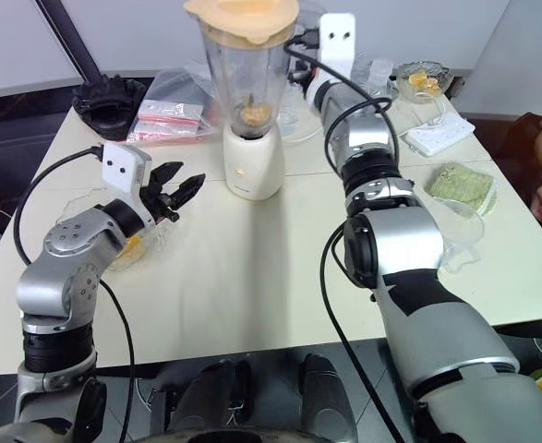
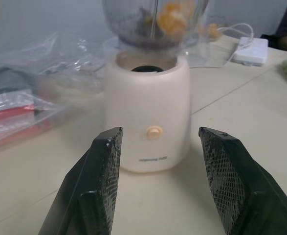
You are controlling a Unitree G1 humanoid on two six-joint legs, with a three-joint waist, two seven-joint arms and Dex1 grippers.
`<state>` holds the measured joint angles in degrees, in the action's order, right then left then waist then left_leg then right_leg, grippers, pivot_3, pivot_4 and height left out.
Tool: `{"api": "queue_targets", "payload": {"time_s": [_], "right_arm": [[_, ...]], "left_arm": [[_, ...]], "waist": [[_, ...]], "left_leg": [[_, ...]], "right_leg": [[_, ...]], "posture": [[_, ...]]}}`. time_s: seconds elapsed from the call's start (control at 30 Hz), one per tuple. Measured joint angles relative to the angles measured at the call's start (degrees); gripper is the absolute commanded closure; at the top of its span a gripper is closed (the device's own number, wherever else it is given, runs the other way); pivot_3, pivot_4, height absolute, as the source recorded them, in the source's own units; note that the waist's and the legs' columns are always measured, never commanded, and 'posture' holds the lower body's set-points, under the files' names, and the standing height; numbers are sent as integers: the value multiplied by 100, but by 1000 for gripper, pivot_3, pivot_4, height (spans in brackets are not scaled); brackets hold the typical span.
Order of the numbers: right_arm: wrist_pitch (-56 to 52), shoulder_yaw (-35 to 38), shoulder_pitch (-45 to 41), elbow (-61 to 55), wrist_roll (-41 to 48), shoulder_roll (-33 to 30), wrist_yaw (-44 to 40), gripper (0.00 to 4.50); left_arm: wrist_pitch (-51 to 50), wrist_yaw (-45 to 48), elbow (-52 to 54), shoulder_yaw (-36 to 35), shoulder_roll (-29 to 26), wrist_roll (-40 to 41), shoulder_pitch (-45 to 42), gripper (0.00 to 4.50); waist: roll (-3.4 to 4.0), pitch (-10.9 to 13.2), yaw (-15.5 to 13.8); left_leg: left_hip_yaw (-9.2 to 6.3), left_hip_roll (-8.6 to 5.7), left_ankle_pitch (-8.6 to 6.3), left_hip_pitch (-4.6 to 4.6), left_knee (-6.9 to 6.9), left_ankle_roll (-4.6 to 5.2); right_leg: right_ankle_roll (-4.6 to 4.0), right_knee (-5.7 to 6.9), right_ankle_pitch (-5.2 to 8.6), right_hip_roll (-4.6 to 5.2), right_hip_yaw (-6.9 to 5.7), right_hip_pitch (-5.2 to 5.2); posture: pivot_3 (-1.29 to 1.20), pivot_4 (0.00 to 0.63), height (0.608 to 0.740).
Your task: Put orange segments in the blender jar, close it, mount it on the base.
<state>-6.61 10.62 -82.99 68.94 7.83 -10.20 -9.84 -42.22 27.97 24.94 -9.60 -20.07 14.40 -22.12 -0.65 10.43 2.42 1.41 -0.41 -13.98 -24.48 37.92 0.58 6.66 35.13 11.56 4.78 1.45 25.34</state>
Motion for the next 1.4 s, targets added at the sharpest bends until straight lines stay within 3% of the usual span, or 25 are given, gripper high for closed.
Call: {"api": "queue_targets", "payload": {"time_s": [0.3,1.17,1.4], "right_arm": [[321,-32,-142,355,-157,33,30,3699],[-199,-243,-150,470,-478,70,374,3699],[-312,-480,318,680,-788,81,344,191]], "left_arm": [[4,-208,80,118,-68,86,122,1933],[282,-478,23,276,-73,132,221,1933],[309,-471,-25,383,9,230,202,1893]], "waist": [[0,0,17],[0,-3,5],[-4,-5,14]], "left_leg": [[-3,2,2,5,-1,-6],[-5,2,4,19,-1,-8],[-3,1,4,16,0,-7]], "right_leg": [[-3,5,-1,-2,-2,1],[-24,3,7,0,-5,-16],[-24,2,6,0,-4,-13]], "posture": [[0,150,740],[0,150,740],[0,150,740]]}}
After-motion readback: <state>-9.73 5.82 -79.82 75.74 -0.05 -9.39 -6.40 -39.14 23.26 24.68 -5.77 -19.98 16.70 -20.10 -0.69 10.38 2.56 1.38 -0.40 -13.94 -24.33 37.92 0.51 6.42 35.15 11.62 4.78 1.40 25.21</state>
